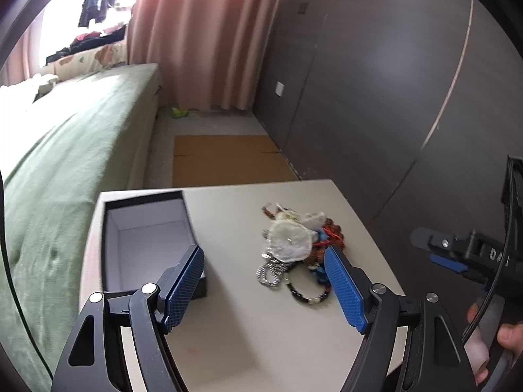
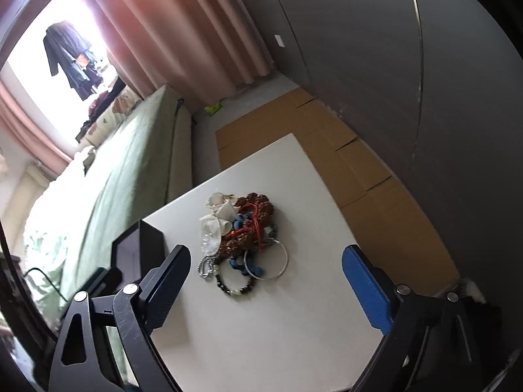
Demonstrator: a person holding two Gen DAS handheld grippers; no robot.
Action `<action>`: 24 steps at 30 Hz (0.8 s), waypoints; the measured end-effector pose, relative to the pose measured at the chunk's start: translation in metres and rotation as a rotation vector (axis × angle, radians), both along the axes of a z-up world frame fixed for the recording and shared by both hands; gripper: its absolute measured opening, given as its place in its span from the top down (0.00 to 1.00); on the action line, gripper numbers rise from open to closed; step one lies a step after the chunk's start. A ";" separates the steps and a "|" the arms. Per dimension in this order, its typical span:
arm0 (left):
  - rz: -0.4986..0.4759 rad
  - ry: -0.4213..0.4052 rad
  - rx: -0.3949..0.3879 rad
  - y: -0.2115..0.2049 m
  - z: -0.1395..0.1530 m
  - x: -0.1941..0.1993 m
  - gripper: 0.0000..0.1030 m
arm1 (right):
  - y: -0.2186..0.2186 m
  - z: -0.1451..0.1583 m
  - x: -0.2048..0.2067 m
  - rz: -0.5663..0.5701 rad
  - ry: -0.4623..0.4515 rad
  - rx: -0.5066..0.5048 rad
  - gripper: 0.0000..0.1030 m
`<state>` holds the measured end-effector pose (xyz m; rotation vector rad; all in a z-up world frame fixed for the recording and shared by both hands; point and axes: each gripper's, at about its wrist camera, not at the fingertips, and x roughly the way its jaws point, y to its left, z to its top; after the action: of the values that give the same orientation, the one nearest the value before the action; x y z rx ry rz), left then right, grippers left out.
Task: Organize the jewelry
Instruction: 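Reach the left tool to the white cloth pouch and close on it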
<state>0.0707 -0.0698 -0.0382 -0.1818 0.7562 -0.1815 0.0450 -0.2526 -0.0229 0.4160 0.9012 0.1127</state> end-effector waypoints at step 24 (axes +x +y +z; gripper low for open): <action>-0.054 0.172 0.032 -0.061 -0.034 0.084 0.42 | -0.051 -0.056 0.050 -0.097 0.186 0.362 0.30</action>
<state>0.1547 -0.1308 -0.0724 -0.1472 0.9348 -0.2068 0.0948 -0.3032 -0.0791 0.8170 1.0448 0.1507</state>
